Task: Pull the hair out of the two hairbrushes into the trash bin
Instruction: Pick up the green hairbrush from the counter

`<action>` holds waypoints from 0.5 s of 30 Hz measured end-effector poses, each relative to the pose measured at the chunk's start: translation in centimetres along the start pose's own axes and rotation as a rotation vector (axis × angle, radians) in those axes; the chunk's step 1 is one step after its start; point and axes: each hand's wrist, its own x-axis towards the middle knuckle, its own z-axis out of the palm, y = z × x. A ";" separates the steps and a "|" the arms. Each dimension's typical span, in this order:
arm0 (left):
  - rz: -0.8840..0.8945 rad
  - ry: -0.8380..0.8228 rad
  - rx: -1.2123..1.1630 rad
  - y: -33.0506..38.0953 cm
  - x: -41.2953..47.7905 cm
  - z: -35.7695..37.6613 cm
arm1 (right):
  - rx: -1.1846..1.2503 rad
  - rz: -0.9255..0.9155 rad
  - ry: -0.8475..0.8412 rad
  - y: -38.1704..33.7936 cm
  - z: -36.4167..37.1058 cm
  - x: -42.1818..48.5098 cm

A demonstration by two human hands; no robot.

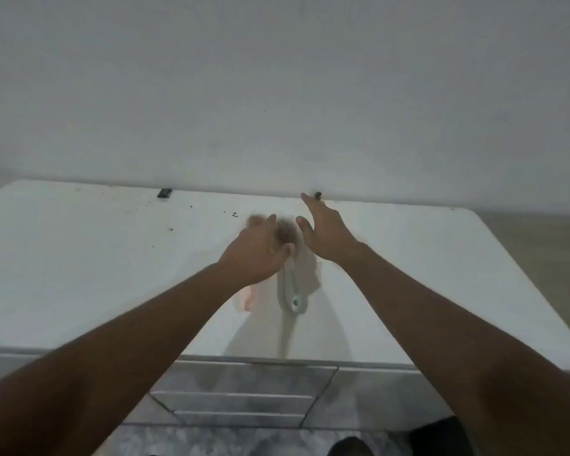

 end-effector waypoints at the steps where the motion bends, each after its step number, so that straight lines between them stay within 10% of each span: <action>1: 0.033 0.026 -0.012 -0.5 0.0 1.0 | 0.026 -0.031 0.014 0.6 0.8 0.0; 15: 0.093 0.133 0.126 0.9 -3.8 8.2 | 0.052 -0.168 0.059 1.6 3.0 -3.9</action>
